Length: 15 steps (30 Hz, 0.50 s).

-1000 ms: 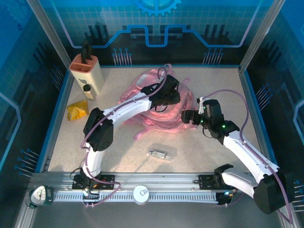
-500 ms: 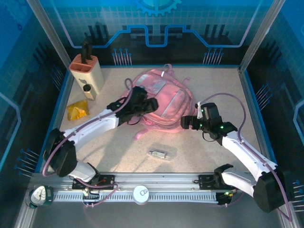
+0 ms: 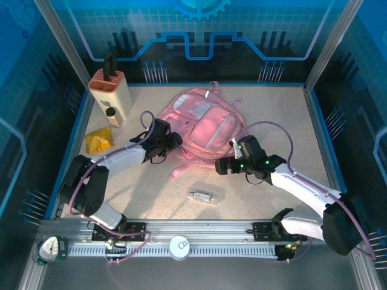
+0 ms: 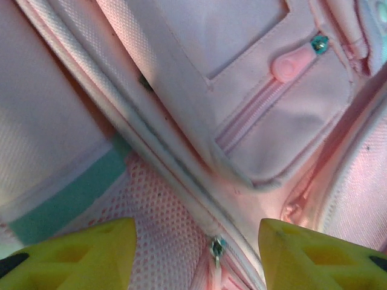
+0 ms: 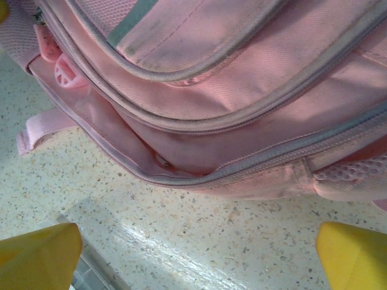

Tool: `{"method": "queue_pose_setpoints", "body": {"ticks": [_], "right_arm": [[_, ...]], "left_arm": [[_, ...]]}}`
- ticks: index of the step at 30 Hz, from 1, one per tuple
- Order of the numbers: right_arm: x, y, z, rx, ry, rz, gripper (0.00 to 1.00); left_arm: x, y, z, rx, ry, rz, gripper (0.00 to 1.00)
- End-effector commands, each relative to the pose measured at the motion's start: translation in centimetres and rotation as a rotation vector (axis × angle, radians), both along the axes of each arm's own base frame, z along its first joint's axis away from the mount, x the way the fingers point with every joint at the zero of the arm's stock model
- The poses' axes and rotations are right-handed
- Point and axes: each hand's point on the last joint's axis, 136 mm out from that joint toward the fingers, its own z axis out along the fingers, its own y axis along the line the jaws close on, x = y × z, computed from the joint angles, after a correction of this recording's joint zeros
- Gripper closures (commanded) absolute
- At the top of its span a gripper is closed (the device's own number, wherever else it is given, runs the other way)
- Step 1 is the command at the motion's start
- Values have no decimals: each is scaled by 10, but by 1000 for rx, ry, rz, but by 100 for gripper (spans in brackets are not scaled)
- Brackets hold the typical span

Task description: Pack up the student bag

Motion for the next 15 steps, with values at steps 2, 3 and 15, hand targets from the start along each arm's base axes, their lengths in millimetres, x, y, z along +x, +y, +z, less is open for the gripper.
{"method": "queue_pose_setpoints", "body": {"ticks": [2,3,15], "right_arm": [[3,9,10,34,-21,5,0],[3,9,9,32,-25,5,0],[3,5,3,12,-15,-10,0]], "left_arm": [[23,-15,11,-97,-36,5,46],[25,-16,8,-104,-28,6,46],[41,-19,-18,-105,31,54,56]]}}
